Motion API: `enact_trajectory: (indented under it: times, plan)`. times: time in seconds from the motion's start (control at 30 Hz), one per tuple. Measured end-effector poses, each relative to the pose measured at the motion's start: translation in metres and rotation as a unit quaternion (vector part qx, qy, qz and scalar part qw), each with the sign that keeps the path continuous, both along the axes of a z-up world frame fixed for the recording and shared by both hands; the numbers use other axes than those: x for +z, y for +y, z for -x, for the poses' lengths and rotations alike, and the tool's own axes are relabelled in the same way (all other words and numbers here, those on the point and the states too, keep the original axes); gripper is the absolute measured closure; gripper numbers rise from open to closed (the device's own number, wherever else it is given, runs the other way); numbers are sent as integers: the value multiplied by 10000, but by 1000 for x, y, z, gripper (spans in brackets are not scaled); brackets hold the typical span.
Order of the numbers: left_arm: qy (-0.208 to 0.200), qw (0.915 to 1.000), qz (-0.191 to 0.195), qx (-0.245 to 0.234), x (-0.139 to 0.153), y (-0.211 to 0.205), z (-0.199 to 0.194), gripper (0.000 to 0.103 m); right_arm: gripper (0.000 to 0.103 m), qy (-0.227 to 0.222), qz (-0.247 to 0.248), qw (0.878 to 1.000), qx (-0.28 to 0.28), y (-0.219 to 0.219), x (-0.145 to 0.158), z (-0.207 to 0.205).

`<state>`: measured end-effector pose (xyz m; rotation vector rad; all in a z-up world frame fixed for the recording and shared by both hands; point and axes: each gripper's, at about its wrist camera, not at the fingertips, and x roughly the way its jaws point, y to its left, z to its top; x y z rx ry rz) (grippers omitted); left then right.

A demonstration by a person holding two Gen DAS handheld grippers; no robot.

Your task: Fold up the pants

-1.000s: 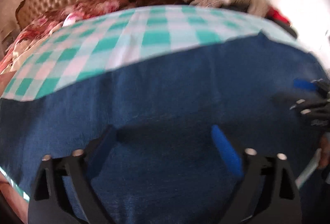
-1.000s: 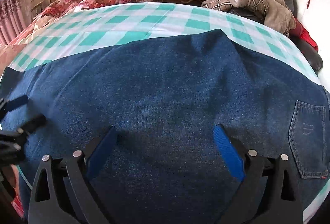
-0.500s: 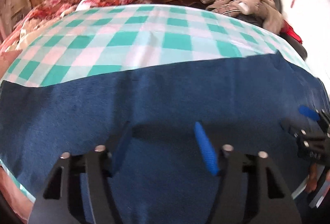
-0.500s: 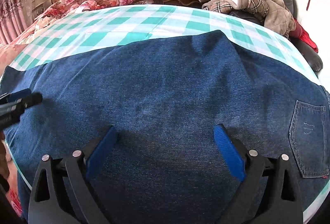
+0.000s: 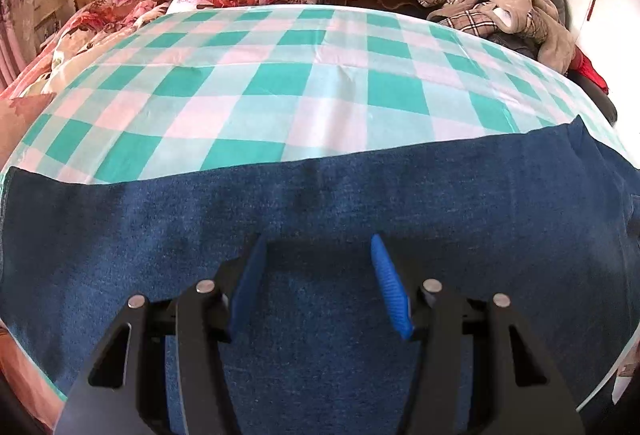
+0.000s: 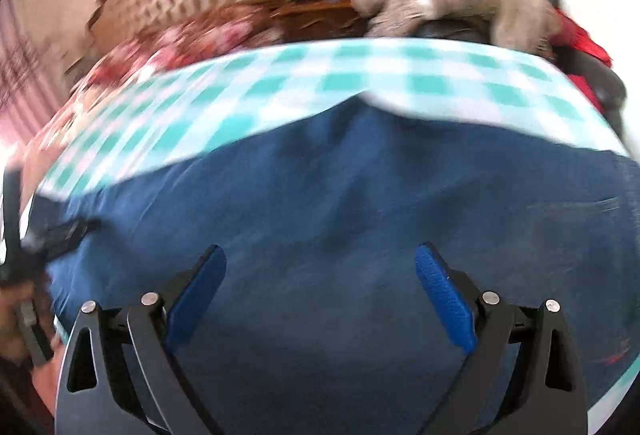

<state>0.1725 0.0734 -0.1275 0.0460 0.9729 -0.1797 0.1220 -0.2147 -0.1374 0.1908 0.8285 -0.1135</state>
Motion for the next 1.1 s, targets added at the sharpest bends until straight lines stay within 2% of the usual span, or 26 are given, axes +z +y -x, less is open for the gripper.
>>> enact_trajectory:
  times: [0.1, 0.2, 0.3, 0.37, 0.4, 0.43, 0.5, 0.57, 0.63, 0.7, 0.8, 0.87, 0.9, 0.93, 1.0, 1.03, 1.07, 1.1]
  plan:
    - [14, 10000, 2, 1, 0, 0, 0, 47, 11, -102, 256, 9978, -605, -58, 12, -1]
    - [-29, 10000, -30, -22, 0, -2, 1, 47, 11, -116, 503, 9906, -1264, -122, 19, 1]
    - [-31, 10000, -38, 7, 0, -2, 0, 47, 11, 247, 753, 9797, -1844, -184, 12, 3]
    - [-21, 10000, -41, 11, 0, -3, 0, 47, 13, 656, 957, 9674, -2252, -222, 0, 8]
    - [-7, 10000, -39, 32, 0, -3, 0, 47, 13, 774, 927, 9628, -2415, -239, -6, 14]
    - [-2, 10000, -37, 71, 1, -3, 1, 47, 12, 828, 774, 9637, -2417, -253, -12, 21]
    - [-76, 9999, -39, 53, 6, -7, 7, 52, 12, 797, 504, 9694, -2265, -263, -15, 29]
    - [-320, 9992, 27, -252, 21, -28, 23, 58, 12, 614, 641, 9691, -2300, -260, -7, 40]
    - [-475, 9967, 209, -619, 34, -55, 40, 58, 12, 373, 616, 9728, -2202, -250, 5, 52]
    - [-585, 9879, 476, -1354, 46, -102, 67, 58, 12, 157, 283, 9838, -1761, -231, 18, 66]
    - [-623, 9643, 908, -2407, 52, -175, 110, 58, 12, 167, 395, 9887, -1434, -201, 24, 88]
    - [-632, 9457, 1189, -2959, 52, -214, 135, 58, 30, 273, 161, 9882, -1499, -192, 17, 109]
    - [-654, 9334, 1269, -3292, 50, -236, 149, 58, 45, 328, 33, 9888, -1456, -189, 13, 115]
    - [-689, 9208, 1274, -3622, 48, -256, 163, 59, 52, 381, -116, 9891, -1416, -187, 8, 122]
    - [-831, 9003, 1231, -4091, 41, -288, 186, 61, 52, 406, -416, 9866, -1526, -183, 0, 142]
    - [-837, 8958, 1185, -4202, 37, -297, 192, 62, 53, 406, -587, 9855, -1537, -182, -3, 151]
    - [-855, 8948, 983, -4269, 29, -311, 198, 66, 53, 407, -795, 9837, -1560, -182, -6, 159]
    - [-856, 8938, 937, -4300, 26, -318, 201, 69, 52, 396, -923, 9825, -1570, -182, -8, 163]
